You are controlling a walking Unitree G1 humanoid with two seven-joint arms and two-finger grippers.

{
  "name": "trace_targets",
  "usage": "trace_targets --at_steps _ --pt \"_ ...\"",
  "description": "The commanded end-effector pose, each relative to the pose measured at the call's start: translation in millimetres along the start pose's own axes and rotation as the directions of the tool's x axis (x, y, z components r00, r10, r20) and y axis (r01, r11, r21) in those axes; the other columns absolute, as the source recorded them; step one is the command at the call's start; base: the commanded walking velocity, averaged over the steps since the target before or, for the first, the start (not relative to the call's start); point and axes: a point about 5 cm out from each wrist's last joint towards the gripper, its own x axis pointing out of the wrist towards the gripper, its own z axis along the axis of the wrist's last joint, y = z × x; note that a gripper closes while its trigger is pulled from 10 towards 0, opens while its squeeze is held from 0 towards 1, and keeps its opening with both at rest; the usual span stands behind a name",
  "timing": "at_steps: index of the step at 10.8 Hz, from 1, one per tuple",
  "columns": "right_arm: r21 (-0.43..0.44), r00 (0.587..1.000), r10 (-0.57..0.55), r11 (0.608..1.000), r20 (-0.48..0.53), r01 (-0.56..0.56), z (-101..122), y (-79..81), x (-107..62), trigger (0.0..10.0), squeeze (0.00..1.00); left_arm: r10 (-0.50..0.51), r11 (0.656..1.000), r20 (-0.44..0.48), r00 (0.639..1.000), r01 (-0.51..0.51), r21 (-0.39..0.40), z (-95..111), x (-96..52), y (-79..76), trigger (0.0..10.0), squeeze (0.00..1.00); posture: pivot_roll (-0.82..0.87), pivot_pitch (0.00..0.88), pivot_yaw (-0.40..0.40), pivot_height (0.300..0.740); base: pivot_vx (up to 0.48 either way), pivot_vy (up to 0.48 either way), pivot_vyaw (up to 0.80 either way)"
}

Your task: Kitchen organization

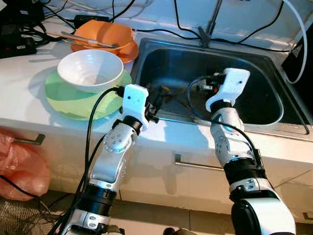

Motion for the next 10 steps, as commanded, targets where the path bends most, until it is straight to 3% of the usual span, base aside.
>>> trace_targets --at_steps 1,6,7,8,10 --pt "-0.047 1.0 0.015 0.999 0.014 -0.014 0 -0.1 -1.2 10.0 0.0 -0.018 1.0 -0.001 1.0 0.018 0.015 -1 0.4 -5.6 10.0 0.0 0.13 0.092 -0.092 0.74 0.0 0.0 0.0" --pt "-0.104 0.999 0.046 0.993 -0.021 -0.048 -11 5.4 -5.7 10.0 0.0 -0.033 0.999 -0.008 0.999 0.034 0.021 -3 -1.2 -8.9 10.0 0.0 0.13 0.079 -0.084 0.74 0.0 0.0 0.0" --pt "-0.102 0.998 0.048 0.993 -0.027 -0.051 -12 5.4 -6.3 10.0 0.18 -0.036 0.999 -0.009 0.999 0.036 0.02 -3 -1.4 -9.9 10.0 0.0 0.13 0.076 -0.085 0.74 0.0 0.0 0.0" --pt "-0.103 0.998 0.05 0.993 -0.035 -0.053 -13 5.5 -6.6 10.0 1.0 -0.038 0.999 -0.01 0.999 0.038 0.019 -4 -1.7 -10.8 10.0 0.0 0.13 0.074 -0.086 0.74 0.0 0.0 0.0" --pt "-0.102 0.997 0.051 0.993 -0.053 -0.056 -16 6.2 -6.3 10.0 1.0 -0.042 0.999 -0.011 0.999 0.043 0.016 -4 -1.9 -12.3 10.0 0.0 0.13 0.077 -0.089 0.74 0.0 0.0 0.0"
